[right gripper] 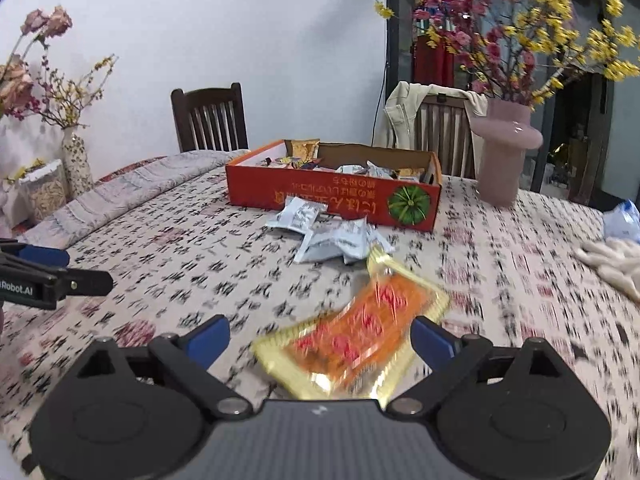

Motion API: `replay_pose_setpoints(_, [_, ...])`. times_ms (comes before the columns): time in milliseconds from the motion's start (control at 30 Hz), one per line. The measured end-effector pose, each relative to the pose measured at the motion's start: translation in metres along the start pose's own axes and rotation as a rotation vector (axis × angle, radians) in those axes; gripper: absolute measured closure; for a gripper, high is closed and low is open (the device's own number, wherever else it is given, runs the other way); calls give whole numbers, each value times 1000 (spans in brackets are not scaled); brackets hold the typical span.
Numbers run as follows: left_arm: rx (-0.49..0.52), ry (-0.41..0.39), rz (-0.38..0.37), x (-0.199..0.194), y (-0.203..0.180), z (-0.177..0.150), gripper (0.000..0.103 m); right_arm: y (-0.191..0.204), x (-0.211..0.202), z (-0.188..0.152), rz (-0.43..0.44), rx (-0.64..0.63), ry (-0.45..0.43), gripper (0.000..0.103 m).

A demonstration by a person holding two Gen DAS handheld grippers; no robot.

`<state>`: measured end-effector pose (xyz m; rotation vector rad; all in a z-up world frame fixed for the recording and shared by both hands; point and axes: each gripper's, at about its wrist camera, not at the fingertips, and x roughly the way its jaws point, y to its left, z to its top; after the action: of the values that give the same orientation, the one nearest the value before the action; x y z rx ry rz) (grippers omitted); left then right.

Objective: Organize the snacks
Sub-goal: 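Move both tools back over the remaining white packets, then grasp a white packet with the left tool while the right tool grasps another white packet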

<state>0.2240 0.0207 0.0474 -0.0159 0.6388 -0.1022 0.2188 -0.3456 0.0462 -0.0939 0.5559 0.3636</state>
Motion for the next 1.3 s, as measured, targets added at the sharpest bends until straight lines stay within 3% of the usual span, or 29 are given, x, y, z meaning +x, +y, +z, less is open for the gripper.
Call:
replay_pose_setpoints(200, [-31, 14, -28, 36, 14, 22, 0, -3, 59, 40, -8, -14, 29, 6])
replay_pose_setpoints(367, [-67, 41, -43, 56, 27, 30, 0, 9, 119, 68, -97, -93, 60, 6])
replay_pose_setpoints(533, [-58, 40, -13, 70, 40, 46, 0, 18, 172, 82, -124, -124, 115, 8])
replay_pose_setpoints(667, [-68, 59, -48, 88, 40, 65, 0, 18, 198, 80, -138, -137, 157, 30])
replay_pose_setpoints(800, [-71, 109, -113, 120, 20, 77, 4, 9, 190, 77, -91, -110, 129, 45])
replay_pose_setpoints(833, [-57, 115, -114, 128, 11, 79, 6, 6, 186, 77, -80, -104, 122, 52])
replay_pose_setpoints(867, [-36, 116, -121, 137, 2, 83, 7, 2, 181, 76, -71, -96, 109, 74])
replay_pose_setpoints(900, [-23, 113, -126, 145, -6, 86, 8, -3, 176, 77, -70, -82, 96, 85])
replay_pose_setpoints(967, [5, 100, -150, 160, -21, 94, 8, -14, 166, 77, -51, -54, 75, 93])
replay_pose_setpoints(1167, [119, 101, -117, 213, -67, 112, 13, -47, 145, 67, -16, 30, 48, 89])
replay_pose_setpoints(1267, [139, 107, -98, 230, -77, 113, 23, -57, 132, 61, 3, 76, 41, 87])
replay_pose_setpoints(1300, [135, 110, -94, 233, -77, 112, 35, -58, 126, 60, 18, 87, 37, 83])
